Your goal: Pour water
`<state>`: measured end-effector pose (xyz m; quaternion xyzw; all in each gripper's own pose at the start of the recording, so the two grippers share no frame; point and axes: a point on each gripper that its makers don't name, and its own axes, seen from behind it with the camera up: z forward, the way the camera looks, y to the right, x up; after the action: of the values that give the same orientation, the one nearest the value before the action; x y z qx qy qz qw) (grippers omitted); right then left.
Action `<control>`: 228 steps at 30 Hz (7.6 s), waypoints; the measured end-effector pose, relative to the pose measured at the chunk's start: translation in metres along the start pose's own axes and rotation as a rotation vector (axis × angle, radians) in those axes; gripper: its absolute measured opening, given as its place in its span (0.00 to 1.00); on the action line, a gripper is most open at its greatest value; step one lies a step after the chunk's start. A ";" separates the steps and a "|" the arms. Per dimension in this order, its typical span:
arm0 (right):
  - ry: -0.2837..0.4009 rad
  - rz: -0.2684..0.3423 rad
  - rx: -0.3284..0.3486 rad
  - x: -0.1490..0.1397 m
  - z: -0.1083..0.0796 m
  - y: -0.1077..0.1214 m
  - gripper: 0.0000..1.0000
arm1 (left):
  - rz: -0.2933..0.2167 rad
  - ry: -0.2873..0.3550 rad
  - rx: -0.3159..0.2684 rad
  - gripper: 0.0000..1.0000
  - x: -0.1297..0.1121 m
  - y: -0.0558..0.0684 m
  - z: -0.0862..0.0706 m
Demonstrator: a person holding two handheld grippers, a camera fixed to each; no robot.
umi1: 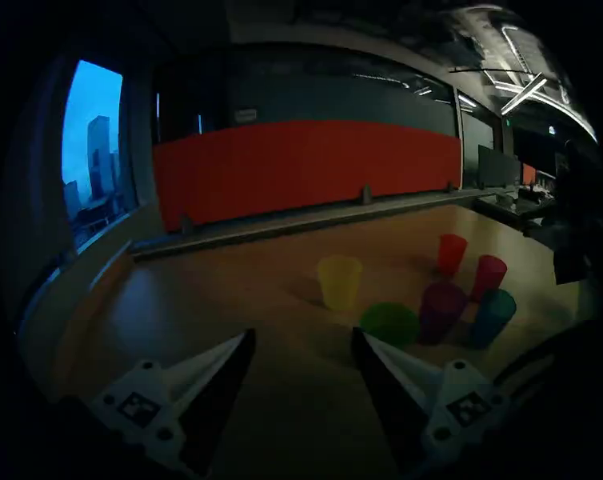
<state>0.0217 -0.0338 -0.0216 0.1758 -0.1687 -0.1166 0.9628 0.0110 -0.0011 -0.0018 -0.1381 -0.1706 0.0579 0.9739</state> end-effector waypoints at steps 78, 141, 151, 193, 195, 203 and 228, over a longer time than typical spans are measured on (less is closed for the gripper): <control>0.326 0.248 -0.350 0.045 -0.008 0.041 1.00 | -0.110 0.380 0.310 0.88 0.028 0.010 -0.015; 0.379 0.196 -0.411 0.048 -0.039 0.058 0.99 | -0.122 0.344 0.300 0.88 -0.011 -0.006 0.006; 0.385 0.201 -0.413 0.024 -0.029 0.059 0.99 | -0.121 0.343 0.300 0.88 -0.011 -0.007 0.006; 0.347 0.248 -0.343 -0.021 0.020 0.034 1.00 | -0.121 0.343 0.301 0.88 -0.011 -0.006 0.006; 0.345 0.240 -0.345 -0.021 0.020 0.033 1.00 | -0.121 0.344 0.301 0.88 -0.011 -0.006 0.006; 0.344 0.233 -0.347 -0.021 0.018 0.032 1.00 | -0.121 0.343 0.300 0.88 -0.011 -0.006 0.006; 0.342 0.234 -0.347 -0.022 0.019 0.033 1.00 | -0.121 0.344 0.300 0.88 -0.011 -0.006 0.007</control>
<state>0.0004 -0.0036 0.0012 0.0045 -0.0001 -0.0003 1.0000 -0.0008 -0.0068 0.0029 0.0110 0.0002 -0.0003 0.9999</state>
